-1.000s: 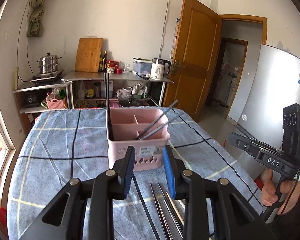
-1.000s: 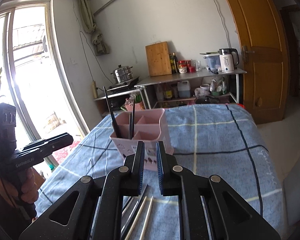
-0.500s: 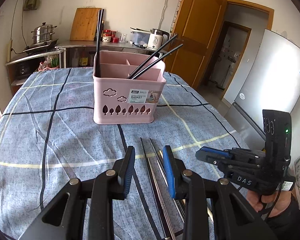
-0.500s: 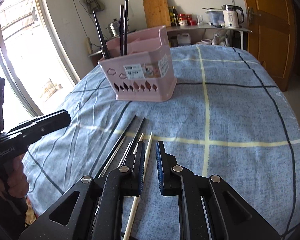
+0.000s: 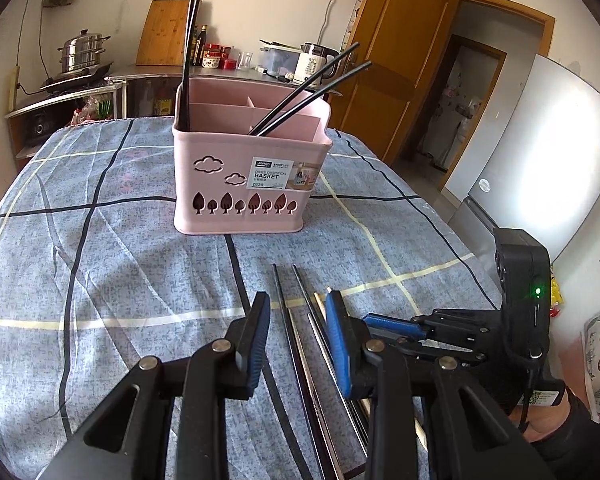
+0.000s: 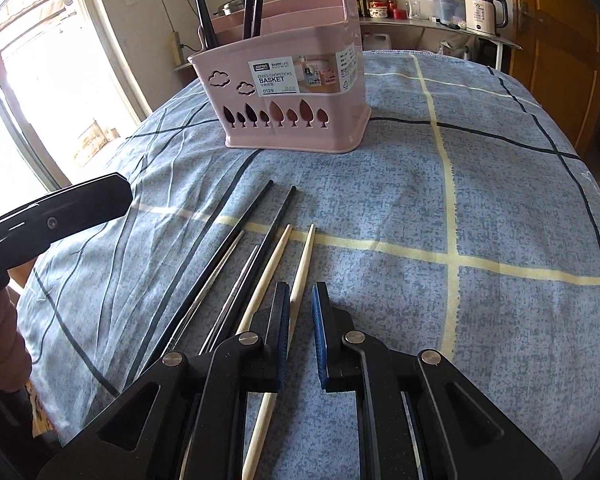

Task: Organize utensils

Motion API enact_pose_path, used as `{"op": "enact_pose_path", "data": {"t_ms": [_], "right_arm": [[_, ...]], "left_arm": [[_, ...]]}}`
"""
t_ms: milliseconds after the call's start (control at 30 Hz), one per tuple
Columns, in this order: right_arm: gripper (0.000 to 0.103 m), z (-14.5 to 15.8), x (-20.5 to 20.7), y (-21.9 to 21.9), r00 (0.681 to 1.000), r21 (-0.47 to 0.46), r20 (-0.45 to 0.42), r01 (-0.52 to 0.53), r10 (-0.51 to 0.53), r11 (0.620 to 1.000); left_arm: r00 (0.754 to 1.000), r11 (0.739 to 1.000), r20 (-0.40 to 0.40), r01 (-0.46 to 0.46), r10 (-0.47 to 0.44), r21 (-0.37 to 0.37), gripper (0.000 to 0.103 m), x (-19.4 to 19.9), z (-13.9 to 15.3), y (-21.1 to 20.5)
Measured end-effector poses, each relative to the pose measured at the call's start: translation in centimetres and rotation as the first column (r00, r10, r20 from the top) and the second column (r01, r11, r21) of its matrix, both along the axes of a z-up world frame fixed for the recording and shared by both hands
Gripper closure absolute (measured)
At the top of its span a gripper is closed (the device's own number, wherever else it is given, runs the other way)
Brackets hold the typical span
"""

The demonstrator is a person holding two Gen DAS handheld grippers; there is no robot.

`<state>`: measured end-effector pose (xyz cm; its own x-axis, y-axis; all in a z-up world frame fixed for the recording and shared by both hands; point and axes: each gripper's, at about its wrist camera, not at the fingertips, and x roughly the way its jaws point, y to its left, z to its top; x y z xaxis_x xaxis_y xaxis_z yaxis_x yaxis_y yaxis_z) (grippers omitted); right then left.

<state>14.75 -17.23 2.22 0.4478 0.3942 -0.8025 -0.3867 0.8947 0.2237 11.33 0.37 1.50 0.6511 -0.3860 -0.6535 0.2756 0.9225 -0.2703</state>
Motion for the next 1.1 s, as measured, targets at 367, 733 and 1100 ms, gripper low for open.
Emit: {"op": "enact_pose_path", "data": {"t_ms": [367, 733, 1100], "right_arm": [[0.095, -0.1, -0.1, -1.4, 1.0, -0.022, 0.009, -0.002, 0.002, 1.0], [0.095, -0.1, -0.3, -6.5, 0.999, -0.022, 0.005, 0.049, -0.049, 0.999], [0.095, -0.2, -0.5, -7.3, 0.999, 0.01, 0.01, 0.041, -0.041, 0.999]], "left_arm": [[0.998, 0.999, -0.047, 0.036, -0.035, 0.015, 0.073, 1.1, -1.0, -1.9], [0.985, 0.99, -0.111, 0.135, -0.13, 0.044, 0.073, 2.8, -3.1, -6.7], [0.987, 0.99, -0.143, 0.093, -0.078, 0.107, 0.073, 4.6, -4.8, -7.8]]}}
